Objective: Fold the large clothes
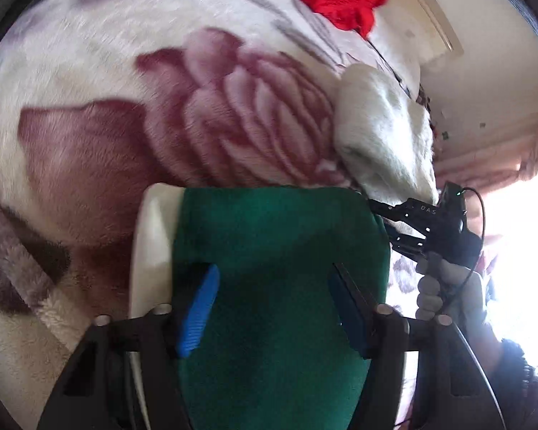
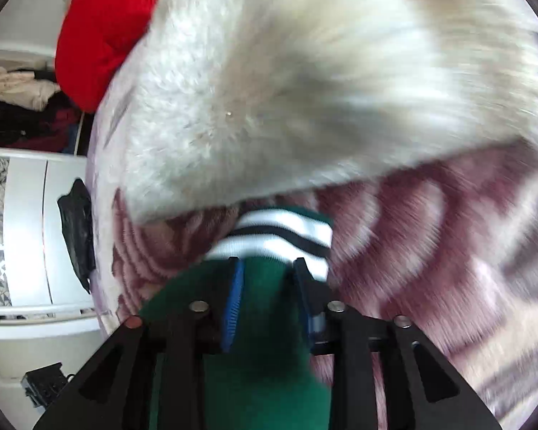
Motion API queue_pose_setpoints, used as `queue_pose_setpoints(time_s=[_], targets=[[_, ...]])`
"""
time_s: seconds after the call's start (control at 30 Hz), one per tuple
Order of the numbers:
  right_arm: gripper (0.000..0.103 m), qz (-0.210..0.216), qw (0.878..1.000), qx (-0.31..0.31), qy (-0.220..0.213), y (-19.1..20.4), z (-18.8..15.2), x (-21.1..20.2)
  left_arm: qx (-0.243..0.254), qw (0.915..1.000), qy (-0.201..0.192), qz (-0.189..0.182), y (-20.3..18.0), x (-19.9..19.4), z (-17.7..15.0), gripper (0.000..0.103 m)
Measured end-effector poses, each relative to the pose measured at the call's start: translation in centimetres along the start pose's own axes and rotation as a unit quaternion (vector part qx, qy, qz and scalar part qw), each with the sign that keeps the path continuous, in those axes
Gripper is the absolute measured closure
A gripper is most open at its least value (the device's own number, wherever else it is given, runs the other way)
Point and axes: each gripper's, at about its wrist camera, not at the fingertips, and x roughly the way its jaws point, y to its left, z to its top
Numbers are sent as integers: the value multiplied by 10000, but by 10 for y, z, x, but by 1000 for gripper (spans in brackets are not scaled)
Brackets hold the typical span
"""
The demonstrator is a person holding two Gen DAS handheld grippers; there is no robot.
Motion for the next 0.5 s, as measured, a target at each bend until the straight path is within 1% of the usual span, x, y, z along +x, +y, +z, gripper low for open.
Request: queue_pose_setpoints(time_s=[0.03,0.07,0.1,0.13,0.17,0.2,0.23,0.27,0.3,0.37,0.4,0.43,0.5], targets=[[64,-23,10000,16,84,3,10,5,-172,9995,-38,-257,4,-10,-2,50],[63,-10,9999,55,157,3,15,7,-281,9987,-122,-401,5,-22,-3,49],[63,80,9997,76,201,2,16,-2,-388,9978,-260,-466,8,-35,-6,49],[58,155,9996,44,218,6,19,-7,-493,9963,-397,-585,11,-50,-10,47],[54,241,9995,-6,212,3,17,-14,-623,9947,-539,-623,17,-66,-16,43],[43,401,9990,-94,161,1,11,-30,-696,9940,-623,-563,19,-70,-16,30],[39,529,9984,-142,118,-3,3,-42,-785,9932,-755,-410,25,-81,-25,23],[38,610,9979,-190,91,-8,-6,-52,-800,9937,-726,-301,29,-77,-29,23],[38,623,9977,-247,111,-15,-17,-63,-778,9949,-604,-205,31,-68,-28,23],[38,639,9975,-259,170,-27,-32,-70,-696,9976,-48,0,34,-35,-38,23],[38,662,9971,-251,292,-35,-44,-70,-654,9977,140,80,32,-22,-42,24],[38,704,9966,-224,377,-40,-52,-68,-512,9981,283,181,28,-8,-48,32],[38,739,9955,-159,565,-57,-71,-63,-237,9997,35,59,13,-6,-54,55]])
